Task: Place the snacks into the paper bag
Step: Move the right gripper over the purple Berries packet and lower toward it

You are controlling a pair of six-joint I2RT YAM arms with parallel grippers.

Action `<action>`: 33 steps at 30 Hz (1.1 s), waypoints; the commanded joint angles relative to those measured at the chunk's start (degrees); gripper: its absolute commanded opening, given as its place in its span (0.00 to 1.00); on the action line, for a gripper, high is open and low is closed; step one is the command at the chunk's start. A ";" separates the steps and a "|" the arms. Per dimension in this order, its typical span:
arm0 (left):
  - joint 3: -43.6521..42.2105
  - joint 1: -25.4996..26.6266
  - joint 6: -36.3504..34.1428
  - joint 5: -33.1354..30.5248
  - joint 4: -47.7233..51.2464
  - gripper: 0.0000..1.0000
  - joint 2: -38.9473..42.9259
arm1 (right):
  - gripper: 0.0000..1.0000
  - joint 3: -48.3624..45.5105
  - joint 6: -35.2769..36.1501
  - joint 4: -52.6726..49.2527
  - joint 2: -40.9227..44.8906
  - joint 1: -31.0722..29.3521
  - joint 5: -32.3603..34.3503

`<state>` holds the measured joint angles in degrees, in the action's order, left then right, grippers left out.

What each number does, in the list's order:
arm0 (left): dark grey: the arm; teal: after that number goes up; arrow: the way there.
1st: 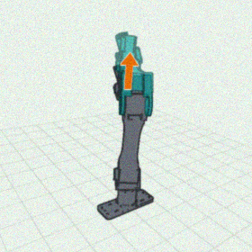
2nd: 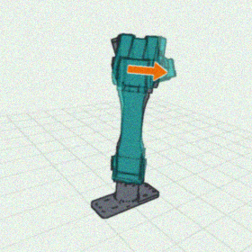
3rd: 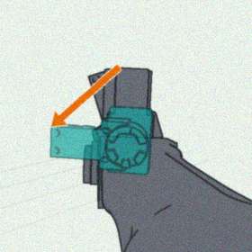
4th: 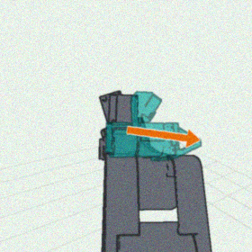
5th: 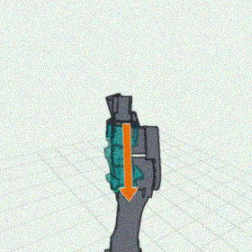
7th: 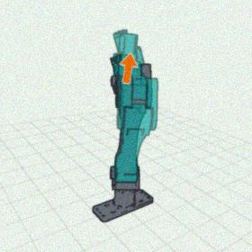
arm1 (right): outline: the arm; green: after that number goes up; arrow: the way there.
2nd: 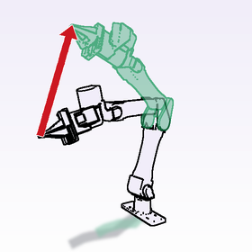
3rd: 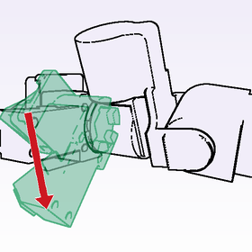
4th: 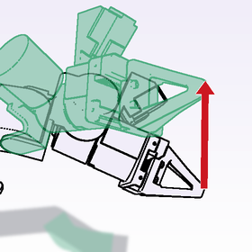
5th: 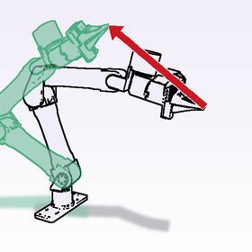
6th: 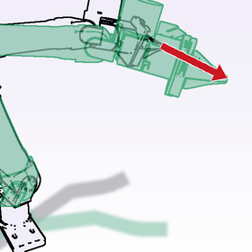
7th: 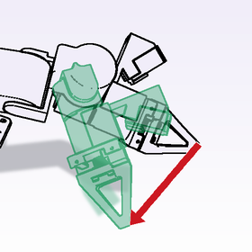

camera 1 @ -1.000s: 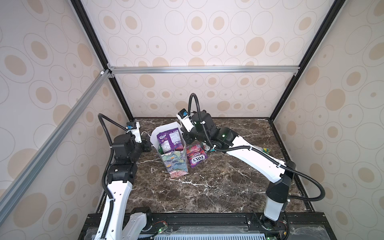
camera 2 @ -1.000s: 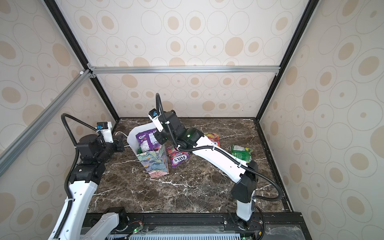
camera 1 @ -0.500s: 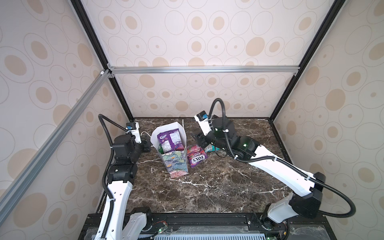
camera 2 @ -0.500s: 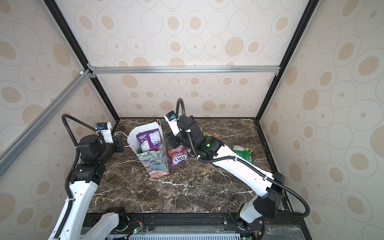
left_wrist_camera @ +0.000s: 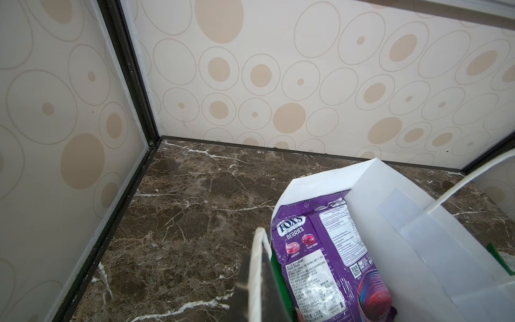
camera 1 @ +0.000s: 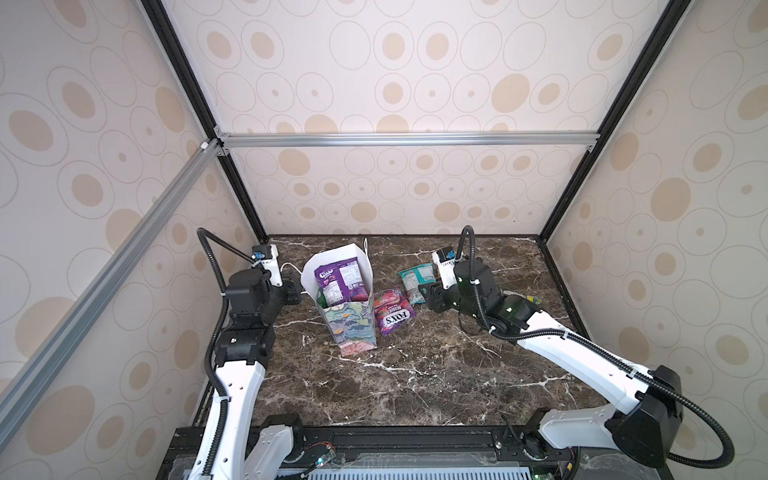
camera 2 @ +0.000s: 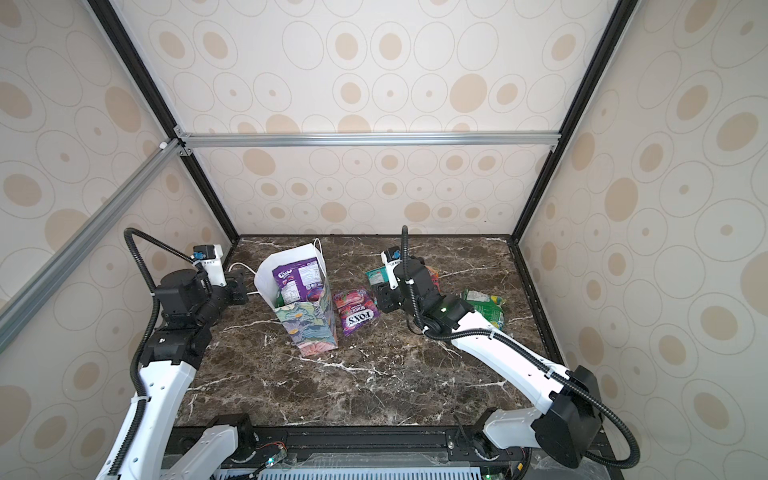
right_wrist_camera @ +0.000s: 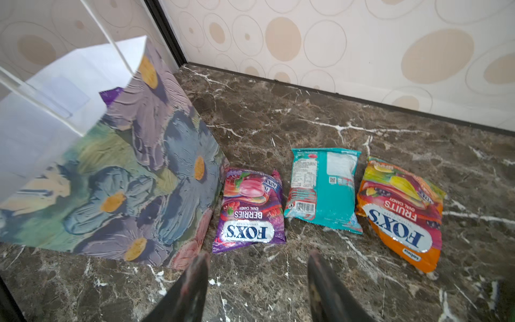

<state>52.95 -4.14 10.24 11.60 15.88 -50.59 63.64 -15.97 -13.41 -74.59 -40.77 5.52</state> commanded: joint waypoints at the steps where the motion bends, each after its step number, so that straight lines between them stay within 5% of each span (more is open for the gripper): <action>1: 0.40 -0.38 -1.29 -0.08 -0.15 0.00 -0.12 | 0.56 -3.50 -5.01 4.33 0.70 1.21 -3.85; 11: 0.65 -0.35 -1.12 1.26 0.91 0.00 -1.92 | 0.58 -8.41 -5.94 9.53 -7.44 5.15 -11.87; 33: -0.97 -0.40 -1.37 -2.02 0.47 0.00 -0.29 | 0.59 -5.28 -6.49 13.51 -25.96 8.80 -17.01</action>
<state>51.86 -4.14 10.22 10.24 15.94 -51.20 56.99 -21.78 -1.63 -99.31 -33.08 -10.20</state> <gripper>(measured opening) 0.048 0.589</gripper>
